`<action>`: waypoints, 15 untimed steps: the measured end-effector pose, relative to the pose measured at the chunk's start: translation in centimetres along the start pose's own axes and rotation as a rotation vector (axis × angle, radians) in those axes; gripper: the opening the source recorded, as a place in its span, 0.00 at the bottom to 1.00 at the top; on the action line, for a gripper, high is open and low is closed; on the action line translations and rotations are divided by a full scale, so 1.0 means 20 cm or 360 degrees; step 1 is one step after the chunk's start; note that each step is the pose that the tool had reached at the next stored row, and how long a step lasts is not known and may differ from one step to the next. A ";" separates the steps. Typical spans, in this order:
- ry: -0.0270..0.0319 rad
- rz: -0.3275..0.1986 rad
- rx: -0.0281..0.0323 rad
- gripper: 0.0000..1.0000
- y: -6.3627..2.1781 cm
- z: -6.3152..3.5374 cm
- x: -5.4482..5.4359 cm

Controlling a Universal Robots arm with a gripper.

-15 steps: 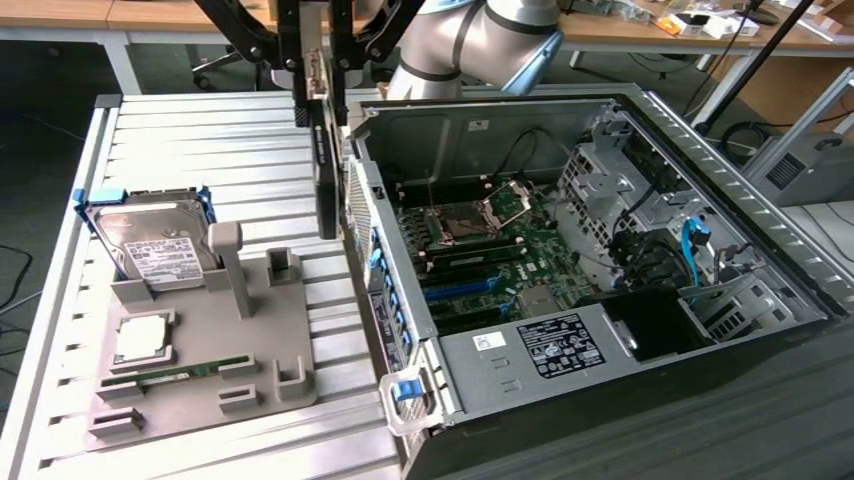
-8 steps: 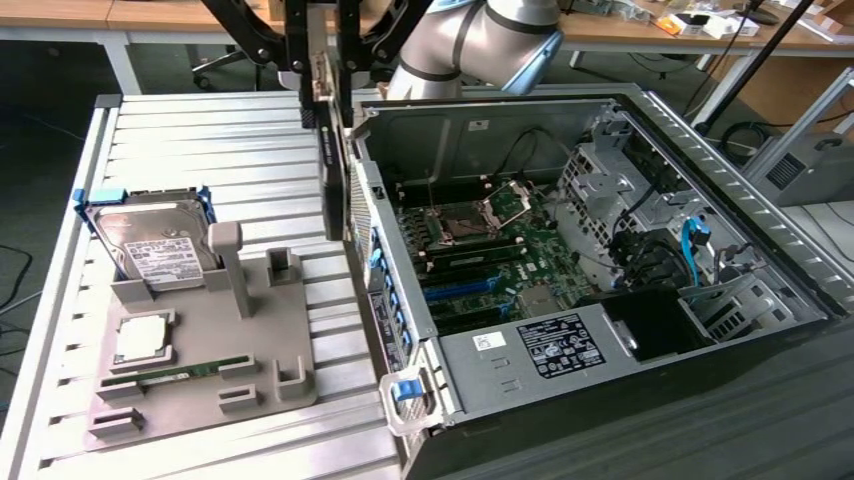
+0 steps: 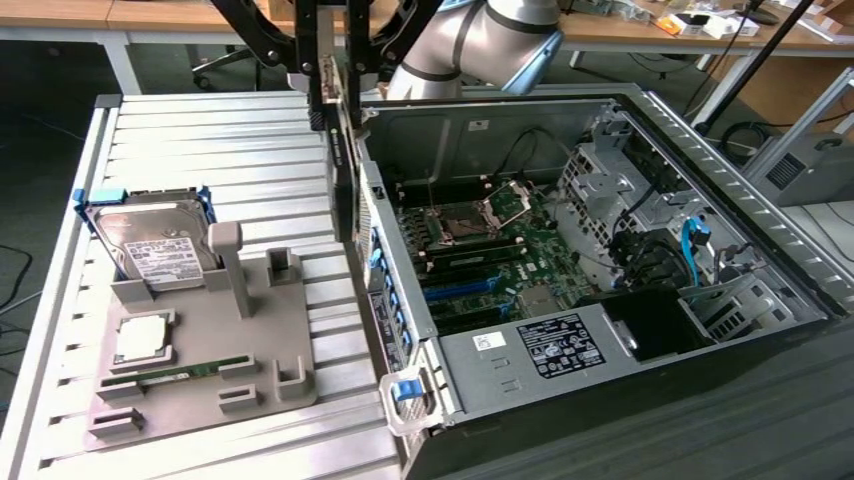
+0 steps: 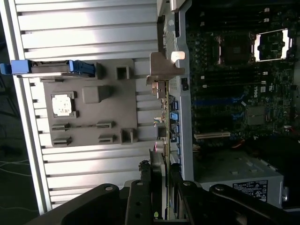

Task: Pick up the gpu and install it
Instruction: 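Pick up the gpu and move the gpu toward the slot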

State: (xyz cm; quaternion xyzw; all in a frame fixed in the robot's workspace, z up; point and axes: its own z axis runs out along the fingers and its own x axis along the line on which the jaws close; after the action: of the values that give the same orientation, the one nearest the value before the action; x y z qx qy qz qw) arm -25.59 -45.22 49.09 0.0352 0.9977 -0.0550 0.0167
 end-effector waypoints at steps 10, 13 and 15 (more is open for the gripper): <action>-0.00017 -0.0001 0.00238 0.27 0.002 0.005 -0.03; -0.00024 -0.0001 0.00326 0.27 0.003 0.006 -0.04; -0.00028 -0.0001 0.00374 0.27 0.004 0.008 -0.04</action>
State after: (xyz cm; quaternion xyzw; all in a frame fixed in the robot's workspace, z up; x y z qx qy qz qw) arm -24.73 -45.22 48.96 0.0350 0.9970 -0.0667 0.0171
